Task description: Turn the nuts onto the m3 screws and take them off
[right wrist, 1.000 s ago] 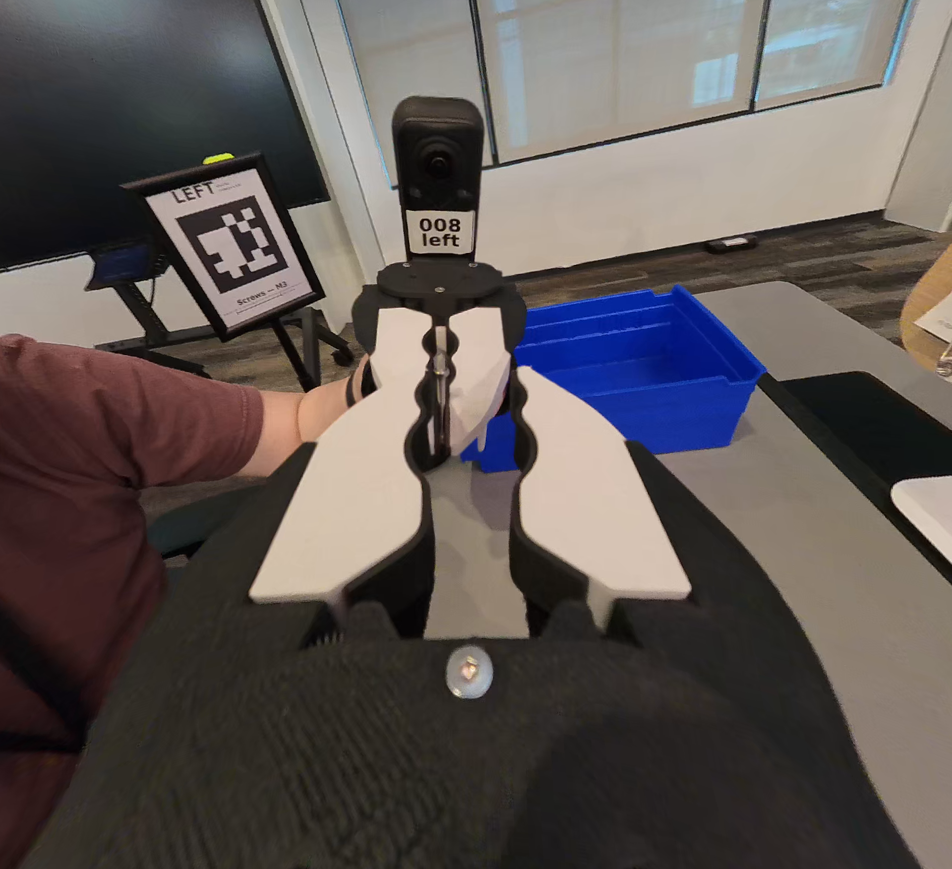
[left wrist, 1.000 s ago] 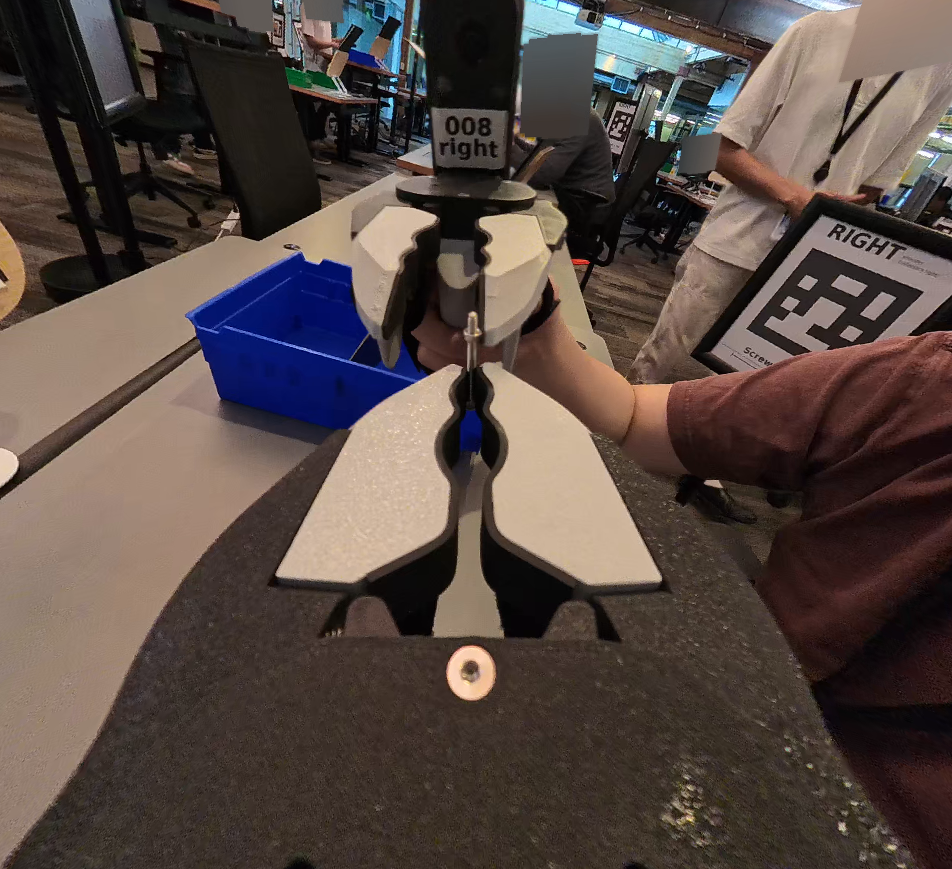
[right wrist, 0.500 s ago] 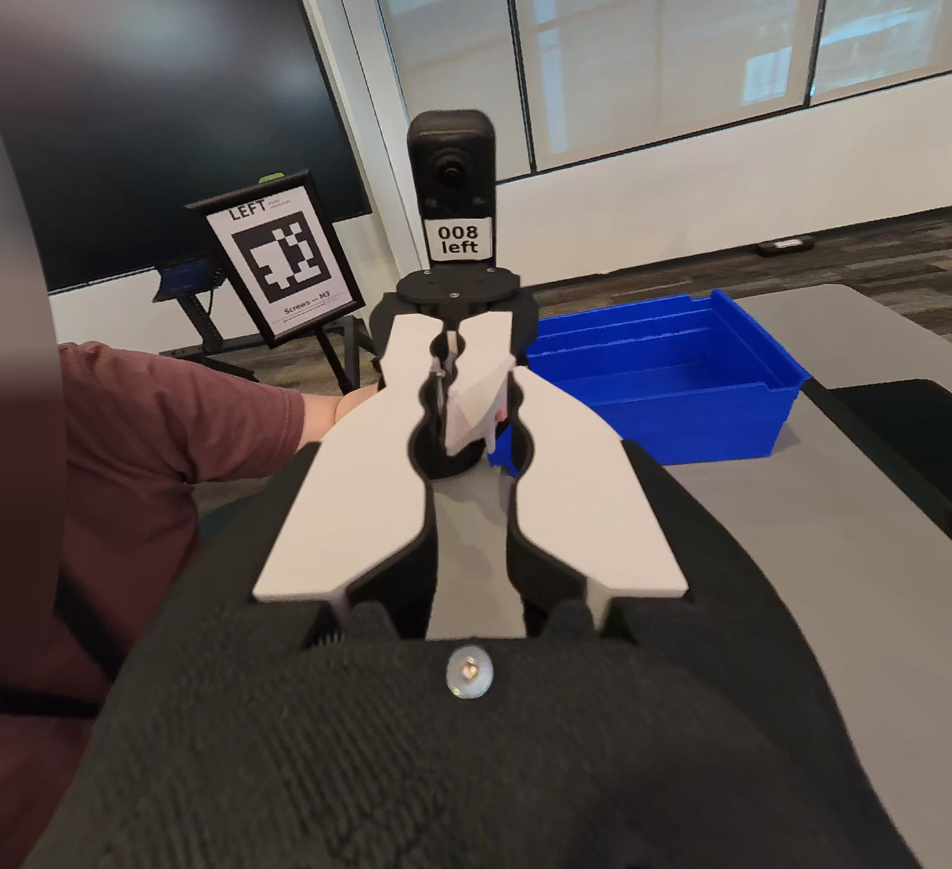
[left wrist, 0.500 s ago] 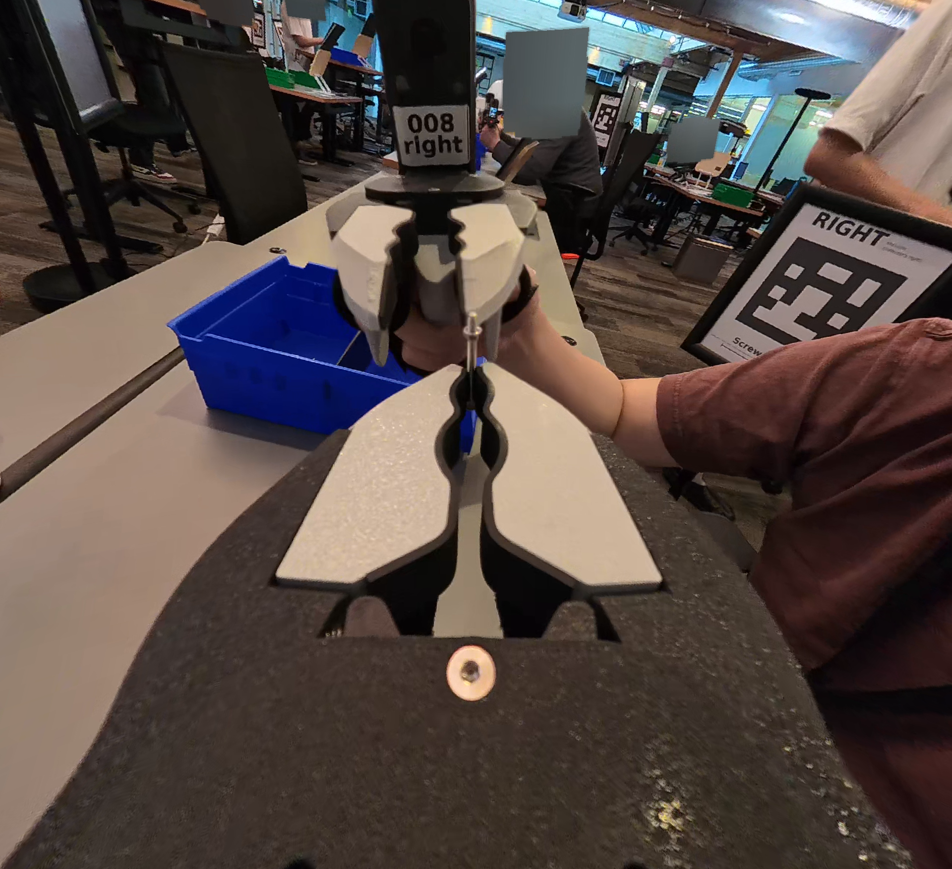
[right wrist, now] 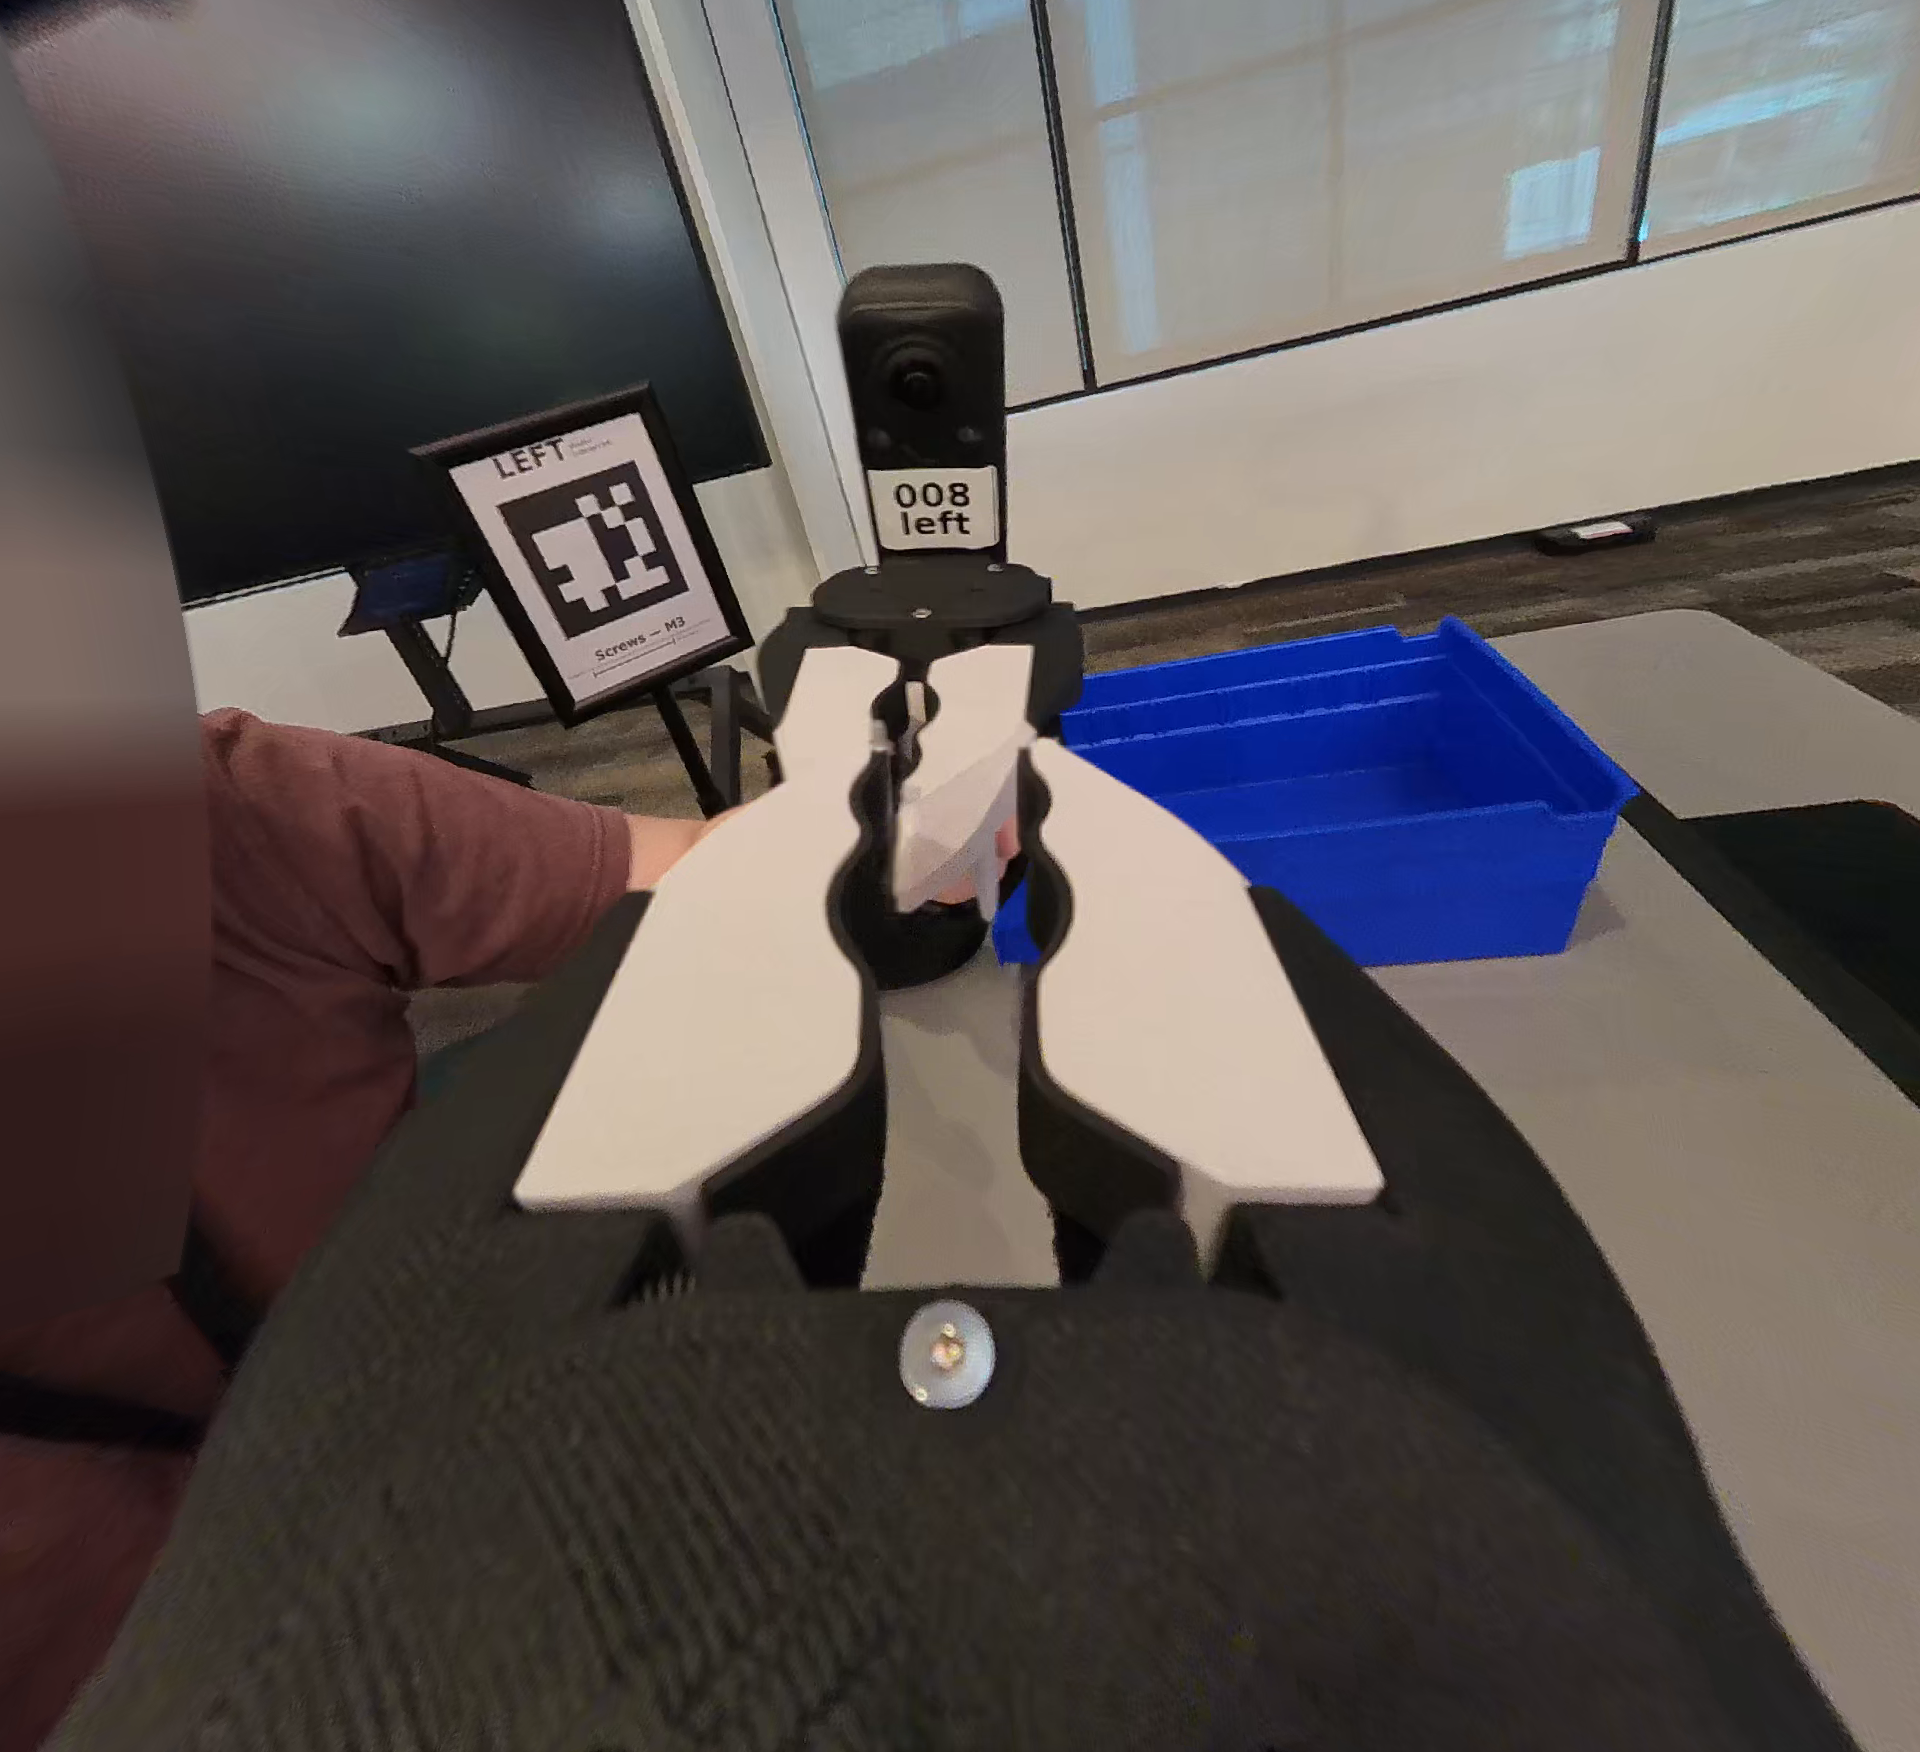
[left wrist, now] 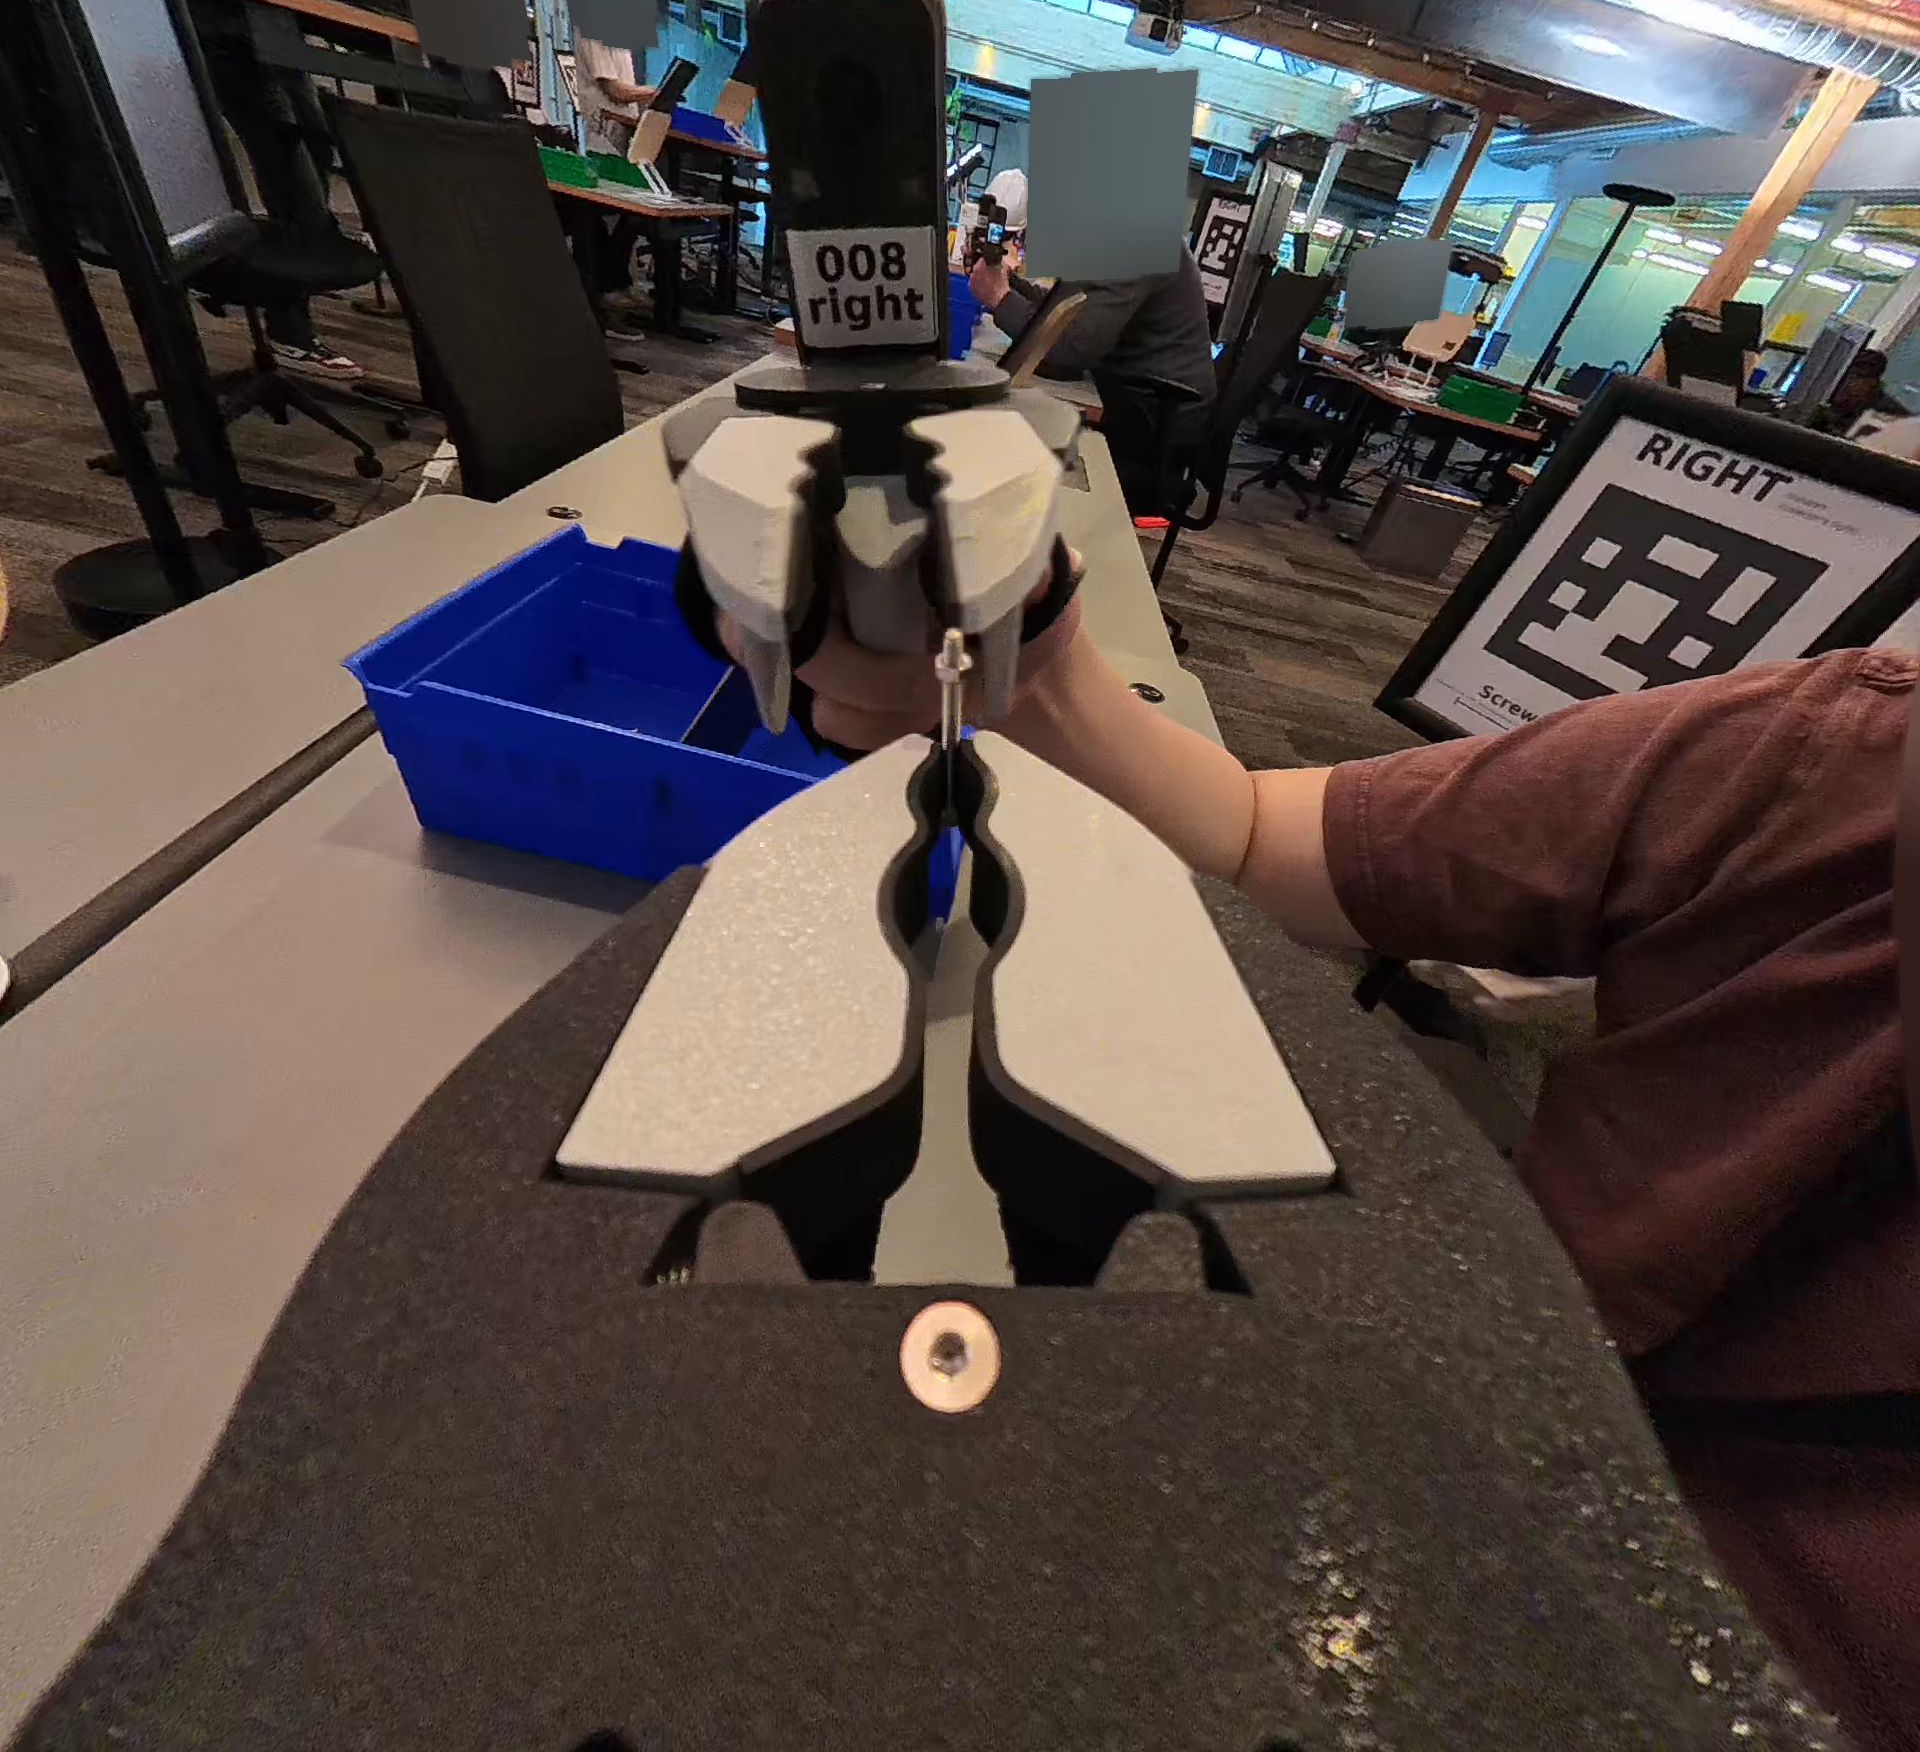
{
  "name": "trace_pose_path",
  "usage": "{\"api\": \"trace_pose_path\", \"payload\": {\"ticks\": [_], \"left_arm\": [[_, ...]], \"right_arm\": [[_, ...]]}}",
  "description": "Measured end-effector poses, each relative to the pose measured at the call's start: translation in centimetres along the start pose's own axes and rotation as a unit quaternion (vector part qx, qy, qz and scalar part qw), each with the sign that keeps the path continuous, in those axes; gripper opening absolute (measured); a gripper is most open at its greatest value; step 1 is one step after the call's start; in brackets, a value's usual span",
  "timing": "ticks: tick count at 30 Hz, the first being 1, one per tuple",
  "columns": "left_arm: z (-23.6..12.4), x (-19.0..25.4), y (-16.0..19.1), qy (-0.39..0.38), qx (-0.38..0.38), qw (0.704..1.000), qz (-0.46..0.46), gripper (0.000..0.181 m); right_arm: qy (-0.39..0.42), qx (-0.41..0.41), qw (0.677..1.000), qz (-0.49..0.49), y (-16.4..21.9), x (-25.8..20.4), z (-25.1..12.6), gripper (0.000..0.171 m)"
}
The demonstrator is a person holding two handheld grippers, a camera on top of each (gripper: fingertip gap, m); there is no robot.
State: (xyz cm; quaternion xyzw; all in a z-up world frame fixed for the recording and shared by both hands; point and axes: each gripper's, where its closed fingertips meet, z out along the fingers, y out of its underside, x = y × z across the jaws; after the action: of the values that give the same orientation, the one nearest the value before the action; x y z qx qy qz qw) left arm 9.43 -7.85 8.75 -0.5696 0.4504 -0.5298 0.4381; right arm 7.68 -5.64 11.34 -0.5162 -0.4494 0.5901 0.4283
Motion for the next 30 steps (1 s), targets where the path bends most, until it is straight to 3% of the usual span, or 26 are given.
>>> {"api": "trace_pose_path", "payload": {"ticks": [8,14,20,25,30], "left_arm": [[0.5,0.4,0.3,0.005,-0.009,1.0,0.005,0.002],[0.1,0.0,0.1,-0.002,-0.003,1.0,0.001,0.002],[0.6,0.5,0.5,0.004,-0.015,1.0,0.01,0.002],[0.1,0.3,0.0,0.002,-0.003,1.0,0.006,0.002],[0.3,0.5,0.2,0.002,-0.011,1.0,0.011,0.002]], "right_arm": [[0.004,-0.024,1.0,-0.015,1.0,-0.3,1.3,0.034],[-0.004,-0.004,1.0,0.012,0.6,0.3,0.5,0.029],[0.001,-0.022,1.0,-0.017,1.3,-0.5,1.9,0.036],[-0.001,-0.005,1.0,0.005,0.5,0.5,0.1,0.032],[-0.038,0.005,0.999,0.001,0.1,-1.2,0.7,0.033]]}}
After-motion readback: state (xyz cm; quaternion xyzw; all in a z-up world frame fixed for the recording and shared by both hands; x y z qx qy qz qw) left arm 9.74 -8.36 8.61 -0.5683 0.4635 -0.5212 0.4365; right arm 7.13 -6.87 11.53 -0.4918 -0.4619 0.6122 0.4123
